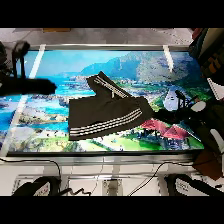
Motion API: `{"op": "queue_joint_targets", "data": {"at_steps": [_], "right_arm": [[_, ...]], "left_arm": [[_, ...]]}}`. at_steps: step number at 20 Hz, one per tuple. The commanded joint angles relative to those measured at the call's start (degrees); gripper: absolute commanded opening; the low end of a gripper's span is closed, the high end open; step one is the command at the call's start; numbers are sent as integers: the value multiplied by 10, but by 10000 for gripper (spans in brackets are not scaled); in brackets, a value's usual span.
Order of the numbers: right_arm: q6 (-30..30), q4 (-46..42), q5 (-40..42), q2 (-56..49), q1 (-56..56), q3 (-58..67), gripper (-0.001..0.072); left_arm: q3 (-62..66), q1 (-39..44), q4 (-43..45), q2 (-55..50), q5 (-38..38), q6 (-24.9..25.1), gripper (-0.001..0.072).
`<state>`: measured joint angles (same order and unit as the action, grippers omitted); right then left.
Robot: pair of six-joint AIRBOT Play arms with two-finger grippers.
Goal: Fold the clothes and pants, and hang the long-sleeved shirts on hangers.
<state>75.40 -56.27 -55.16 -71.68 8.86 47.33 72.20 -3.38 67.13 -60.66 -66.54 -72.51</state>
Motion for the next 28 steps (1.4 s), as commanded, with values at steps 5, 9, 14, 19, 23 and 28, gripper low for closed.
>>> {"op": "queue_joint_targets", "data": {"at_steps": [5,9,14,19,23,28], "right_arm": [[-49,106,96,-82,-25,5,509],[-61,145,79,-89,-25,10,434],[-93,146,40,-88,-25,10,203],[-93,146,32,-88,-25,10,23],[-93,146,23,-88,-25,10,24],[-93,147,19,-85,-25,10,23]], "left_arm": [[-260,-70,19,133,46,-55,133],[-339,-70,19,142,40,-72,700],[-427,-70,9,143,59,-72,696],[-489,-70,-83,142,99,-72,604],[-522,-70,-110,142,143,-69,603],[-525,-70,-108,104,175,-54,602]]}}
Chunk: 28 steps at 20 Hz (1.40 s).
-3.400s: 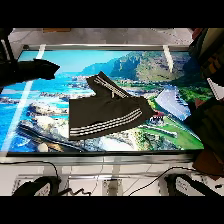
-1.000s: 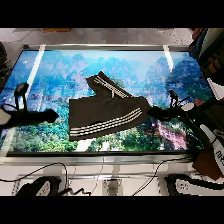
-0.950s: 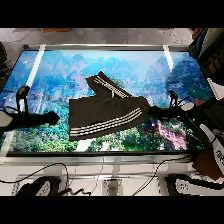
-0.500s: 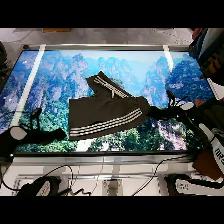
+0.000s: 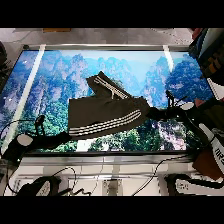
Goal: Fold the clothes and pants, and hang the long-sleeved shirts on hangers.
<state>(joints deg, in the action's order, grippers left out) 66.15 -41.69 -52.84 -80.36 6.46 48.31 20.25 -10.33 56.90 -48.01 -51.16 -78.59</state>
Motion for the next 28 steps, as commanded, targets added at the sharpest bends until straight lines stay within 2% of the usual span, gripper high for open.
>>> {"op": "queue_joint_targets", "data": {"at_steps": [1,4,6,7,9,10,11,12,16,21,24,28], "right_arm": [[0,1,-10,4,-1,0,24],[-5,-2,-27,11,-1,5,23],[-10,-2,-36,11,-1,12,24],[-11,-2,-37,11,-1,16,23],[-12,-2,-42,11,-1,22,23],[-14,-4,-51,11,-1,27,23],[-14,-7,-63,11,-1,33,23],[-16,-8,-77,12,-1,43,23],[-31,-7,-138,32,-1,106,22],[-28,16,-140,142,-1,189,22],[-28,81,-140,232,-1,234,23],[-22,188,-131,350,-1,284,22]], "left_arm": [[-5,-1,-7,-43,23,18,602],[-5,-2,-22,-105,38,56,603],[-5,-2,-88,-132,37,130,601],[-5,-2,-130,-142,37,167,531],[-5,-1,-186,-152,38,212,432],[-4,-1,-196,-152,38,221,216],[-1,-3,-195,-151,39,227,31],[7,-5,-195,-150,38,234,6],[92,-20,-195,-118,34,234,6],[289,-35,-195,-23,45,234,5],[395,-35,-195,43,107,235,5],[470,-35,-194,139,201,268,5]]}}
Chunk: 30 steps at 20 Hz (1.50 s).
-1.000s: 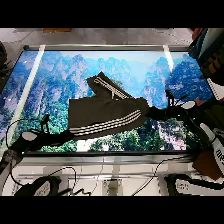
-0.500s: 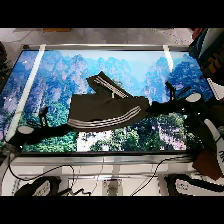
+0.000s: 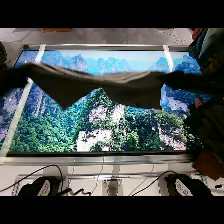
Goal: Fold the clothes and pants, and hang the long-sleeved shirts on hangers.
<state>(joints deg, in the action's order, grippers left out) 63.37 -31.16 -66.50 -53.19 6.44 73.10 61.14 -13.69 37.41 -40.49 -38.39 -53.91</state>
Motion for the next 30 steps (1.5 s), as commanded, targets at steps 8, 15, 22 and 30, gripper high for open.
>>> {"op": "queue_joint_targets", "data": {"at_steps": [8,15,22,30], "right_arm": [[113,145,120,228,0,68,22],[226,-40,135,81,-1,42,22],[225,-41,175,-199,0,24,23],[225,-174,265,-294,0,32,23]], "left_arm": [[69,-1,95,196,209,51,1],[69,9,91,2,-10,1,1],[69,112,91,-278,41,1,0],[69,161,94,-292,-84,-61,0]]}}
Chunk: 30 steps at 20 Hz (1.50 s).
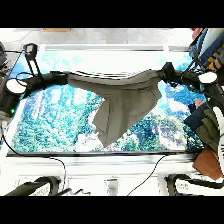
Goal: Fold the clothes and pants, and hang the long-sleeved shirts on hangers.
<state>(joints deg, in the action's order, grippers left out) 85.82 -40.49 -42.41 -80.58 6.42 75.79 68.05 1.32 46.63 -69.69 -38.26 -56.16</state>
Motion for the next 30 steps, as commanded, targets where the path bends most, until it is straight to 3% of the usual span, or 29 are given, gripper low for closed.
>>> {"op": "queue_joint_targets", "data": {"at_steps": [1,3,5,9,12,16,21,26,27,28,29,30], "right_arm": [[1,-126,22,-20,0,12,22],[1,-210,15,-20,0,24,22],[1,-292,-13,-20,0,30,22],[1,-449,-114,-20,0,33,22],[1,-544,-157,-20,0,32,22],[1,-587,-217,-20,0,32,22],[0,-630,-263,-20,0,32,23],[-8,-664,-321,-21,0,32,23],[-17,-663,-334,-21,0,32,58],[-21,-663,-348,-21,0,32,258],[-28,-663,-359,-21,0,32,478],[-31,-663,-365,-21,0,32,573]], "left_arm": [[0,11,1,2,-143,-64,0],[-3,27,9,-1,-239,-116,0],[-30,70,13,0,-266,-159,1],[-88,189,13,0,-265,-217,3],[-119,269,14,-1,-217,-244,4],[-166,332,14,-1,-144,-264,4],[-186,336,-1,-1,-149,-331,5],[-187,382,-17,-1,-155,-330,6],[-187,391,-17,-1,-155,-330,8],[-187,398,-17,-1,-155,-330,42],[-187,403,-17,-1,-155,-330,176],[-187,404,-17,-1,-155,-330,388]]}}
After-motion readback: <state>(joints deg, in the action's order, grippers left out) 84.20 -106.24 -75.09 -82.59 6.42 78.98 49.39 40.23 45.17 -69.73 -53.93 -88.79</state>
